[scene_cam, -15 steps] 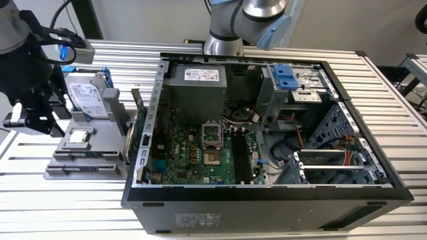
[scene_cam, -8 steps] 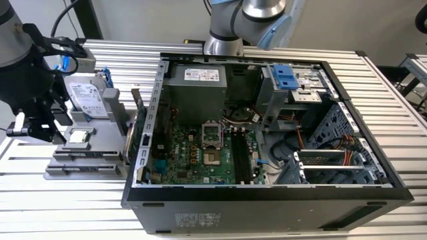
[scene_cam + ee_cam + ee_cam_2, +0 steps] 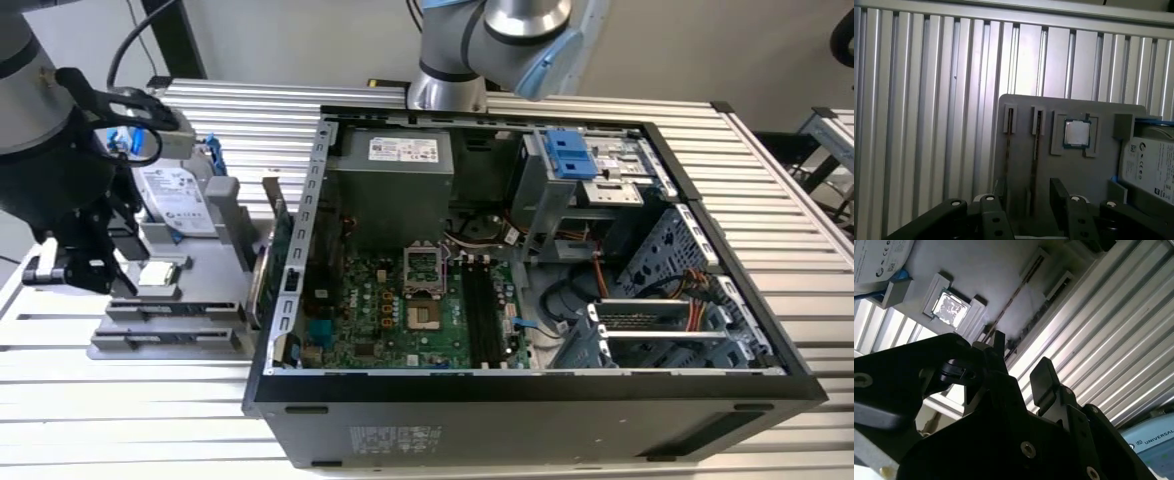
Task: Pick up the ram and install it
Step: 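Pick up the ram and move it above insertion slot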
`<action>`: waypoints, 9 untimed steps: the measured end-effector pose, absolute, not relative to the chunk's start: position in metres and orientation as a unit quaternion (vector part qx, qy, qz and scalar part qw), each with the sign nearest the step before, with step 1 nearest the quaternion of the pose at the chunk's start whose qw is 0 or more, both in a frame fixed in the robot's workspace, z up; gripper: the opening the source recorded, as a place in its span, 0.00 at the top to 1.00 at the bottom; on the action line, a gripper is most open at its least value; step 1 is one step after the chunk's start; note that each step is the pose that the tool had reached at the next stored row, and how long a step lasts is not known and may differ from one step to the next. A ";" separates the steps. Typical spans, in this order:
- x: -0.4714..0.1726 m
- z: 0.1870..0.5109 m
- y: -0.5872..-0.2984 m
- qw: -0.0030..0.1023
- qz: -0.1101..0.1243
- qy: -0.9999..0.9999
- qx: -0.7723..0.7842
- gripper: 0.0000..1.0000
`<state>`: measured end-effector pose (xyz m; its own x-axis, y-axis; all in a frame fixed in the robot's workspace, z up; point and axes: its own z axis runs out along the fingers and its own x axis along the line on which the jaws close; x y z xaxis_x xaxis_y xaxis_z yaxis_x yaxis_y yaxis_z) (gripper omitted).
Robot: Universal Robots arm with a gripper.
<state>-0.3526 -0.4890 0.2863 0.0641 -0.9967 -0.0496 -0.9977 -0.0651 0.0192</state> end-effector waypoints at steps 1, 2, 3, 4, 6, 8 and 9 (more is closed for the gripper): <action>-0.353 0.285 -0.489 0.010 0.025 0.684 -0.729 0.00; -0.353 0.283 -0.490 0.010 0.025 0.684 -0.729 0.00; -0.353 0.282 -0.490 0.010 0.024 0.684 -0.729 0.00; -0.353 0.280 -0.490 0.010 0.024 0.684 -0.729 0.00; -0.353 0.277 -0.490 0.009 0.024 0.684 -0.729 0.00; -0.352 0.274 -0.491 0.009 0.024 0.685 -0.729 0.00; -0.352 0.272 -0.491 0.009 0.024 0.686 -0.728 0.00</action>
